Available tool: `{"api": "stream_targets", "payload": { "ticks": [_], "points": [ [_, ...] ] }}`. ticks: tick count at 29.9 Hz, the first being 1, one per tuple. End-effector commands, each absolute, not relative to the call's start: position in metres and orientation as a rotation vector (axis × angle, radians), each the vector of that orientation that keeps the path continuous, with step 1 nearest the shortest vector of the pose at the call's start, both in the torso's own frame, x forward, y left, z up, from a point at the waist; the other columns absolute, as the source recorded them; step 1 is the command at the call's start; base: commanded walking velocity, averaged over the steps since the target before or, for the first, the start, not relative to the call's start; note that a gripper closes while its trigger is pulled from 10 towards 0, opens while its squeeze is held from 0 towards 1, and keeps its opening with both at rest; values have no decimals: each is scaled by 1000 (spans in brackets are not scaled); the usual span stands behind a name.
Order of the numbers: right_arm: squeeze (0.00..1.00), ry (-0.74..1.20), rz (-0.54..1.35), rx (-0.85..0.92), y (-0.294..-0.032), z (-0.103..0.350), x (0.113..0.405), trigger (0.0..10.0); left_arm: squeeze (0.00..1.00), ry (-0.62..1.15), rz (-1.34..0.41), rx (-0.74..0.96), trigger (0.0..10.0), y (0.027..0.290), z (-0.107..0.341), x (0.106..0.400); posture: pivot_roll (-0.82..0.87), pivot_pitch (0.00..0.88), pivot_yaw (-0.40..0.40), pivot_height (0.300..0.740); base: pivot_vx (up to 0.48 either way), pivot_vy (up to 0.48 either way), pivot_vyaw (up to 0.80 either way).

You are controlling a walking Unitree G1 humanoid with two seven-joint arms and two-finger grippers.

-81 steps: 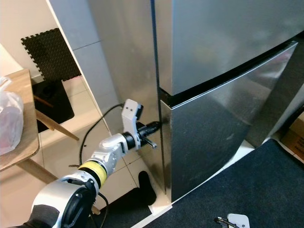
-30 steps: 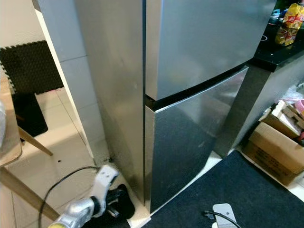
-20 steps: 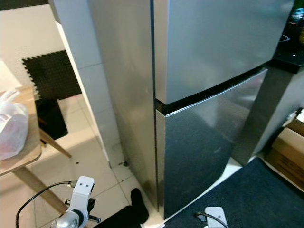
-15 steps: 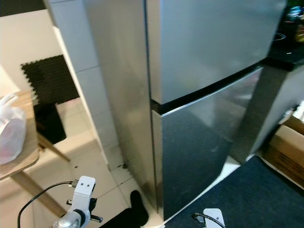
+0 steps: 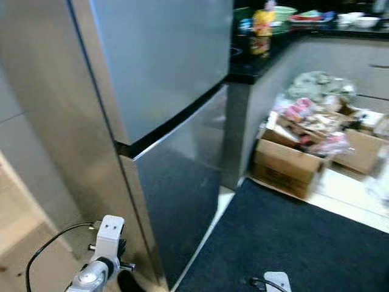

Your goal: Restocking fridge

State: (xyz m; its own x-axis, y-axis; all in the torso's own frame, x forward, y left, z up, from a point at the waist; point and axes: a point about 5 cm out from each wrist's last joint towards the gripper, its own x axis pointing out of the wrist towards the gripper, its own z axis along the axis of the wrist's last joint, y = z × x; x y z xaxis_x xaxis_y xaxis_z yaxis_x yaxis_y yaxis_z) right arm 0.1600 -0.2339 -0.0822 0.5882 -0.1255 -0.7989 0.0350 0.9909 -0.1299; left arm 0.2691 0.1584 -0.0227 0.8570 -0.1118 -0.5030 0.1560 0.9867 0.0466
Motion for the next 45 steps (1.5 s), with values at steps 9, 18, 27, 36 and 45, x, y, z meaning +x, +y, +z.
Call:
{"api": "stream_targets", "payload": {
  "ticks": [9,18,27,36,45],
  "points": [
    [0,898,-16,-131,-225,-79,169,10000,0,541,-31,49,10000,181,-33,251,-92,21,75,726,0,0,0],
    [0,885,111,-227,-222,-72,187,10000,0,493,56,43,10000,187,-36,238,1,8,-96,726,0,0,0],
    [0,826,130,-206,-207,-61,214,10000,0,453,42,69,10000,189,-31,240,64,6,-131,726,0,0,0],
    [0,833,52,-124,-202,-69,201,10000,0,440,-75,118,10000,181,-21,256,78,9,-8,726,0,0,0],
    [0,837,51,-89,-188,-73,198,10000,0,437,-68,134,10000,196,-16,259,98,10,24,726,0,0,0]
  ]
}}
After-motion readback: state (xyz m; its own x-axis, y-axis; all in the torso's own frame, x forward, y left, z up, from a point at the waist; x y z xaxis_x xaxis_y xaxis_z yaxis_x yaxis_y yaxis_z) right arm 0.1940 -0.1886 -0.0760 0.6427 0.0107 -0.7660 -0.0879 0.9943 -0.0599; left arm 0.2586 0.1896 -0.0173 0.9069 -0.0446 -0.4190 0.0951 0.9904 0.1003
